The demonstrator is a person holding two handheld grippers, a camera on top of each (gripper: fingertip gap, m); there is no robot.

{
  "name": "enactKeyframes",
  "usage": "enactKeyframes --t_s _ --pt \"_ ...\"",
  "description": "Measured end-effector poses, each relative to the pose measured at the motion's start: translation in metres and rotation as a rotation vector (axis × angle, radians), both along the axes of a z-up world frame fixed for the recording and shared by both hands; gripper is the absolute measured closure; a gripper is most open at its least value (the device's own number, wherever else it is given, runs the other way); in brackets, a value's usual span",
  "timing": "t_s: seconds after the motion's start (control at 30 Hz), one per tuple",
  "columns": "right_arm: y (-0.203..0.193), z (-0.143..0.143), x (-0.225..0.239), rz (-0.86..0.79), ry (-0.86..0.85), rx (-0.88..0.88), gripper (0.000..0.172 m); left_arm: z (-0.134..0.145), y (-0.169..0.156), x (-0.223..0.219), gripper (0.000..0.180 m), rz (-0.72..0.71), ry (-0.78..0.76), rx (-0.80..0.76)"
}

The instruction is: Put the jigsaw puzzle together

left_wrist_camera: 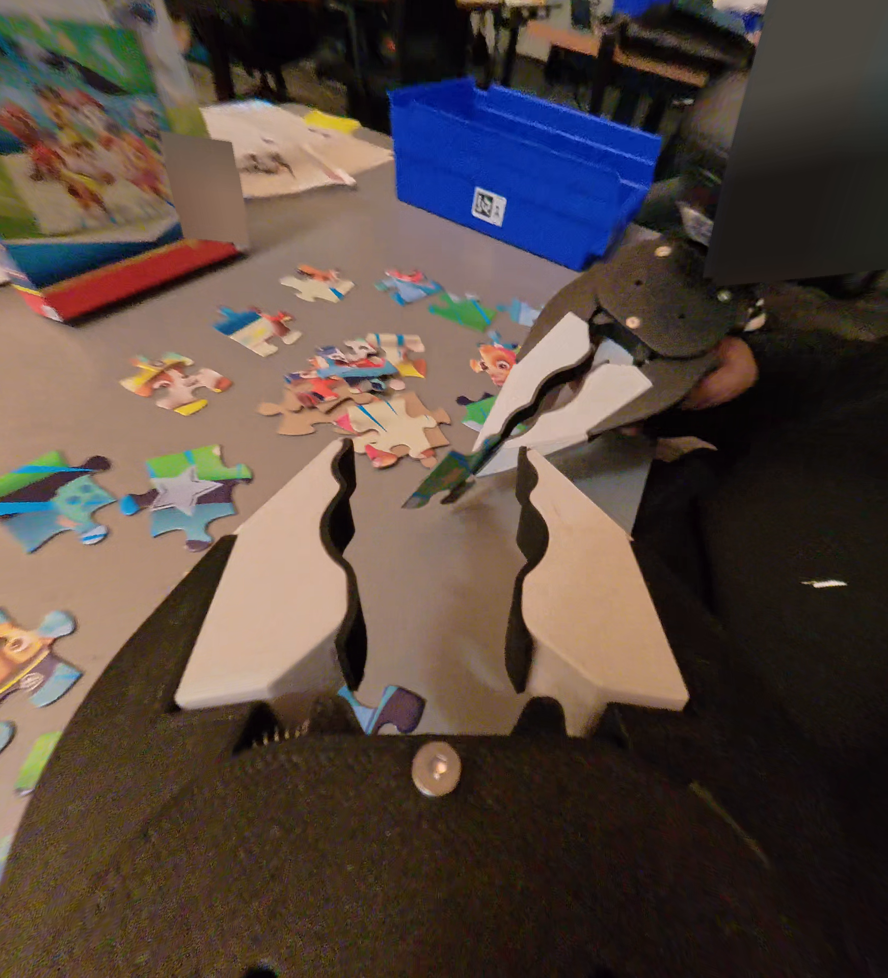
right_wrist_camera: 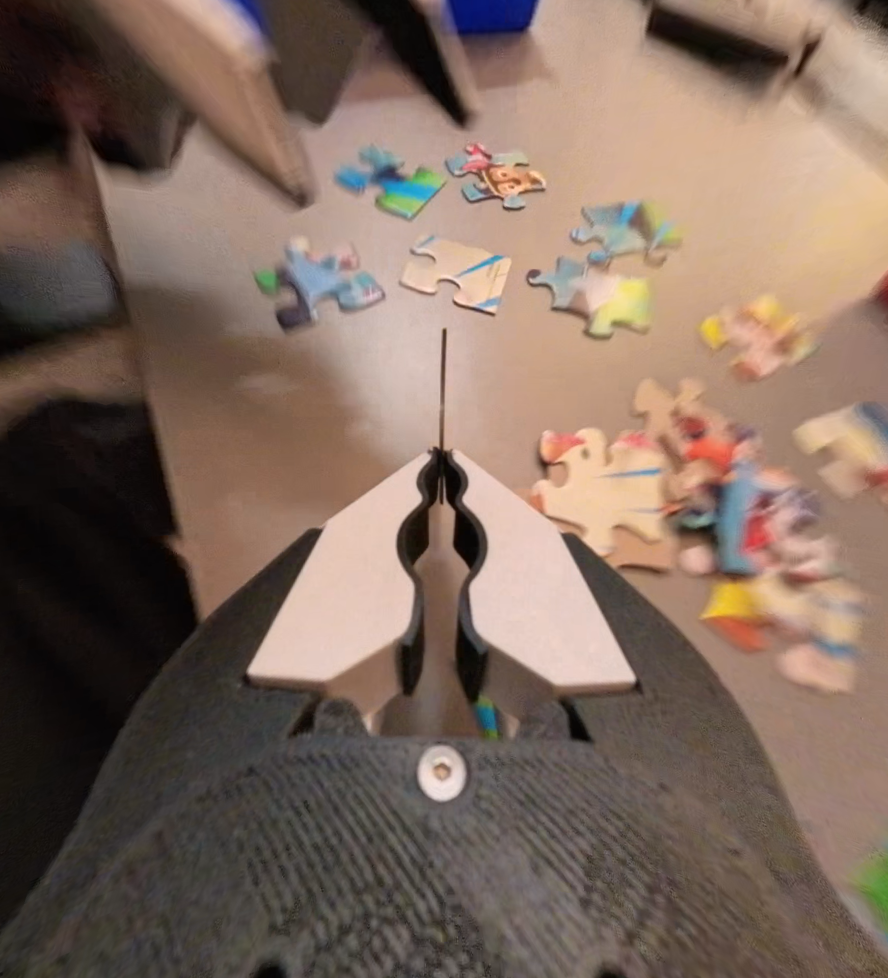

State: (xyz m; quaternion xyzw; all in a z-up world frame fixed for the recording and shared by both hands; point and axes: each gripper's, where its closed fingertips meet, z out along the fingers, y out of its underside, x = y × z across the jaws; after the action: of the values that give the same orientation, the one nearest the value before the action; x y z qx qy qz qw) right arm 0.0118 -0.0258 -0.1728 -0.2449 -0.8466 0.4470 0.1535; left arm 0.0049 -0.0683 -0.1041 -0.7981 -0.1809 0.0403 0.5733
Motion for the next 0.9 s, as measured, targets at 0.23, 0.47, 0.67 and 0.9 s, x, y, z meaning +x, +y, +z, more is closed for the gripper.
enactKeyframes --t_s 0.23,0.47,0.67,0.9 --pt "-0.015 0.008 -0.006 -0.077 -0.571 -0.495 0.170 -0.015 -0.006 0.000 0.121 0.042 -0.006 -0.035" --pt "0.029 0.005 -0.017 -0.169 -0.443 -0.352 0.152 -0.026 -0.009 -0.002 0.121 0.054 -0.030 -0.049" --pt "0.072 0.000 -0.047 -0.268 -0.165 -0.095 0.124 -0.030 0.004 -0.002 0.121 0.027 -0.041 -0.038" --pt "0.046 -0.030 -0.062 -0.231 -0.129 0.111 0.089 -0.027 0.019 0.003 0.121 -0.002 -0.029 -0.031"
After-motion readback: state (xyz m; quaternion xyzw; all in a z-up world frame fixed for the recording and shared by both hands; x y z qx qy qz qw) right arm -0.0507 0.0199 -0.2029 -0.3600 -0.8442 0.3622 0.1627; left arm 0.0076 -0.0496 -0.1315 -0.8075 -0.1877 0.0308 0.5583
